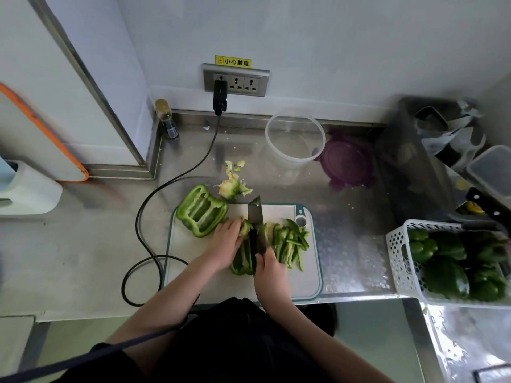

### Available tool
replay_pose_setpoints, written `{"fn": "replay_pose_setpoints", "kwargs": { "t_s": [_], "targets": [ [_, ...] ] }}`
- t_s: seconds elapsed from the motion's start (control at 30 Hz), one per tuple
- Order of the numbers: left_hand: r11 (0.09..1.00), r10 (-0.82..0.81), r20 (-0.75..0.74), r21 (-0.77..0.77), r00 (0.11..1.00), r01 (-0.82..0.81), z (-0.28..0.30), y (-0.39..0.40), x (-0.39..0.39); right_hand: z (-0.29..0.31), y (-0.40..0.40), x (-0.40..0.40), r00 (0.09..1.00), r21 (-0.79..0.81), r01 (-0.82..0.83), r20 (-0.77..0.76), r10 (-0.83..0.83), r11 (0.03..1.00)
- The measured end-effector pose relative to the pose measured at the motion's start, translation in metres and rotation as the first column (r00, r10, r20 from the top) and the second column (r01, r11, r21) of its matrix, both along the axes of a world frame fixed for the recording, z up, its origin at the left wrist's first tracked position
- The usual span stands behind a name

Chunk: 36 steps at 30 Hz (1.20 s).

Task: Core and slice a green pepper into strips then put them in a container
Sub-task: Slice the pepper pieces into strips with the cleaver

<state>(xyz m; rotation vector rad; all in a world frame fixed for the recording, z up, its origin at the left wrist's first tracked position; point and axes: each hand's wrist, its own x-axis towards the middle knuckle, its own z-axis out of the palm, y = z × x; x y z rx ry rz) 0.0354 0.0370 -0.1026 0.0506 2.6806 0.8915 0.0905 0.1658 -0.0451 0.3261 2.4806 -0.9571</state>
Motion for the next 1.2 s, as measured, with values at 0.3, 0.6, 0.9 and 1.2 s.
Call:
{"fn": "replay_pose_setpoints", "kwargs": {
  "t_s": [0.3, 0.6, 0.9, 1.2],
  "targets": [
    [1.000, 0.019, -0.012, 0.024, 1.000, -0.019, -0.002, -0.001, 0.001, -0.002, -0.011, 0.002, 0.999, 0.081, -0.040, -0.025, 0.042, 0.996],
    [1.000, -0.005, -0.125, -0.011, 0.992, 0.003, -0.005, -0.002, 0.005, 0.001, -0.012, -0.001, 0.999, 0.120, -0.053, 0.009, 0.052, 0.991],
    [1.000, 0.010, -0.232, -0.004, 0.973, -0.012, -0.005, -0.002, 0.014, 0.002, -0.014, -0.001, 0.995, 0.189, -0.100, -0.010, 0.104, 0.977],
    [0.997, 0.044, -0.085, 0.072, 0.995, -0.038, -0.004, -0.007, 0.006, 0.001, -0.008, 0.000, 0.988, 0.195, -0.150, -0.009, 0.154, 0.969]
  ]
}}
